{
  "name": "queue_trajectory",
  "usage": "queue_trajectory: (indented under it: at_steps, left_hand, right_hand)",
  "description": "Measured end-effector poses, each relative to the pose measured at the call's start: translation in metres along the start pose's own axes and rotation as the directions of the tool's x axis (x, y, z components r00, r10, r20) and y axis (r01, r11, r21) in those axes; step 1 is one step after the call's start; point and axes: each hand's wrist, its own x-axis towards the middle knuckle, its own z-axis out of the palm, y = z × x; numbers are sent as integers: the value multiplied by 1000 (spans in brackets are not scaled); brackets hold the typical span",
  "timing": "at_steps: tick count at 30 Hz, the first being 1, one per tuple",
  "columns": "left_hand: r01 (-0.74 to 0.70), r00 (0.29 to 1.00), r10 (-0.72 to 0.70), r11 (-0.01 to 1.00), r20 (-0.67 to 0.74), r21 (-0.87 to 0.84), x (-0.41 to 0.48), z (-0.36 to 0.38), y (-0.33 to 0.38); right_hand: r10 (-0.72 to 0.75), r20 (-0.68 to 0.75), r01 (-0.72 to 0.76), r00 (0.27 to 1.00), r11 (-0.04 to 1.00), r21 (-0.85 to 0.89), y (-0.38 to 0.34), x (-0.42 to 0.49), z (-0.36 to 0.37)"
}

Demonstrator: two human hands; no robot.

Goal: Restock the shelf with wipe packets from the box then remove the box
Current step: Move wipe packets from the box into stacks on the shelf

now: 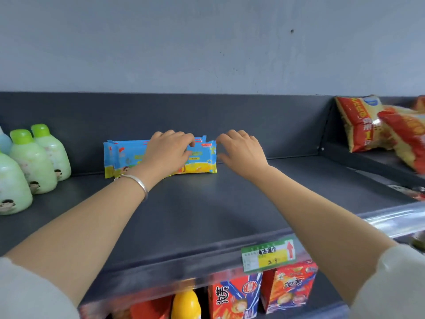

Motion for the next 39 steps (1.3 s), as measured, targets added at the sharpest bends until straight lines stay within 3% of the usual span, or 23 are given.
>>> queue_trajectory:
  at_steps: [6, 17, 22, 27, 39]
  left_hand:
    - [-126, 991, 122, 990, -54, -63, 11, -6, 109]
    - [-374, 927, 367, 891, -73, -257, -5, 3, 366]
    - [-437, 882, 470, 835, 21, -334, -29, 33, 466]
    - [-523, 785, 611, 742, 101, -420, -46, 60, 538]
    - [-521, 614, 747, 626, 255, -580, -48, 163, 632]
  right_hand:
    - [53, -52, -57, 997, 996, -65, 70, -71, -41]
    - [314, 25, -306, 949, 938, -166, 244, -277, -114]
    - [454, 102, -424, 885, 877, -225, 300, -371, -122]
    - [577, 188, -525, 795, 809, -263, 339, -438, -113]
    - [752, 342, -679, 564, 657, -326, 395, -506, -69]
